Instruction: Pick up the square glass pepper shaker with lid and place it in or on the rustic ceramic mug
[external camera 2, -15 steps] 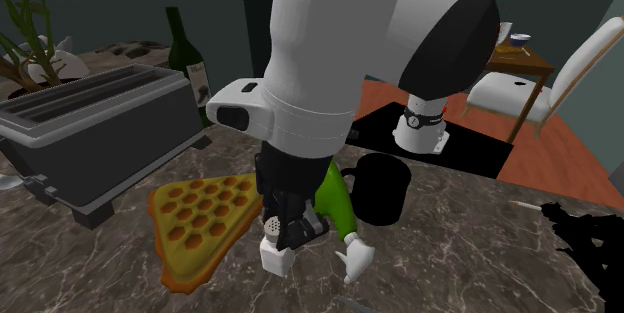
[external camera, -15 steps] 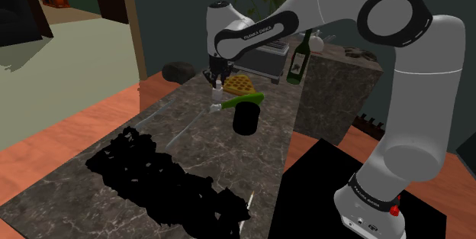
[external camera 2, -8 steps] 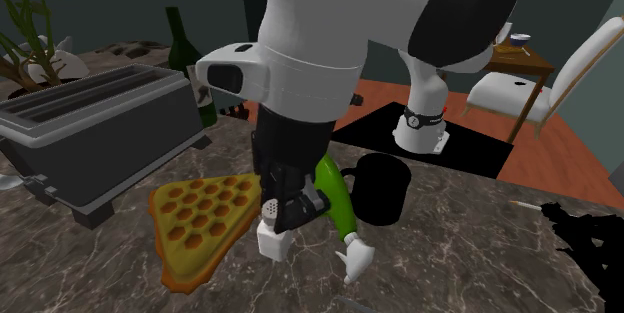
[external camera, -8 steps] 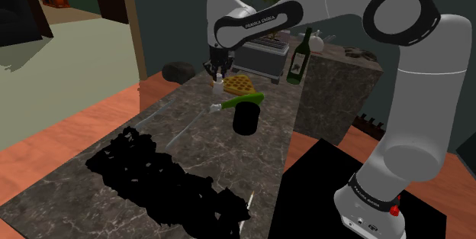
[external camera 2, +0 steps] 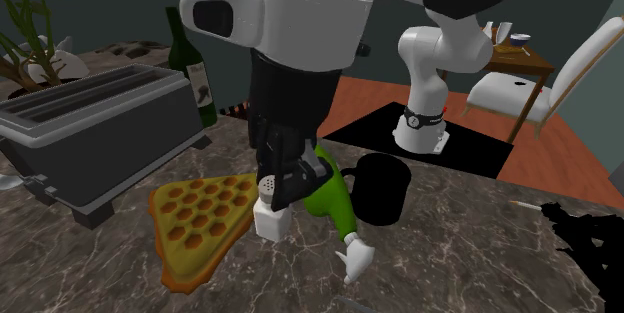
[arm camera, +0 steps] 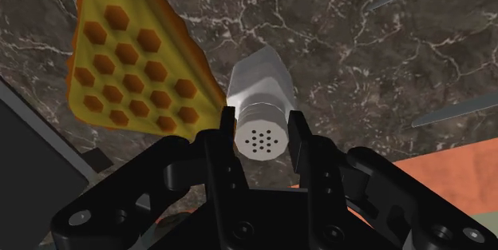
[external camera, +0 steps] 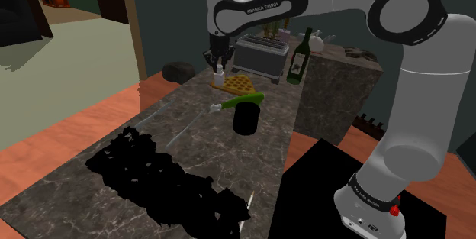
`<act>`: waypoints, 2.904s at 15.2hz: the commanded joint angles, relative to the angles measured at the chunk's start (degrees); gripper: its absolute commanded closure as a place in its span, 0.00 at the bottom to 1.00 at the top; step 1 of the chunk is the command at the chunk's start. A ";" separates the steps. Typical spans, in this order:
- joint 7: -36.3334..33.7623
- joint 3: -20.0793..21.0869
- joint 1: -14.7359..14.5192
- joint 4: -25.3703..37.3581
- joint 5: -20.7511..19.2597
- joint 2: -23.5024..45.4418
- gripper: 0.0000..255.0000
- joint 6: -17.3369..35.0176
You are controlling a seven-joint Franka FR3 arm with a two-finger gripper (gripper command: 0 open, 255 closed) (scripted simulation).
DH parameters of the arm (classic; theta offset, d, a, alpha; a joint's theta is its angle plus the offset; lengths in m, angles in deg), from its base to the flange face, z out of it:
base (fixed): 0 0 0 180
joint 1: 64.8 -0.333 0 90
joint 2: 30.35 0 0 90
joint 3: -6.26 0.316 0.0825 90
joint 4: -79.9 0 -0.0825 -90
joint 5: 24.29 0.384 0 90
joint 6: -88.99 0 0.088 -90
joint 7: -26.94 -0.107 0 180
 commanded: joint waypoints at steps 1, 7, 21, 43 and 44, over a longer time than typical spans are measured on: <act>0.36 0.06 -0.02 1.08 0.21 -0.27 1.00 -1.35; 1.39 0.24 -0.16 4.91 0.74 -0.80 1.00 -5.58; 1.35 1.41 0.02 -6.30 4.02 -15.32 1.00 -8.64; -1.32 2.56 -2.30 -35.11 9.20 -37.58 1.00 -1.87; -1.49 2.60 -2.30 -35.77 9.13 -37.46 1.00 -1.11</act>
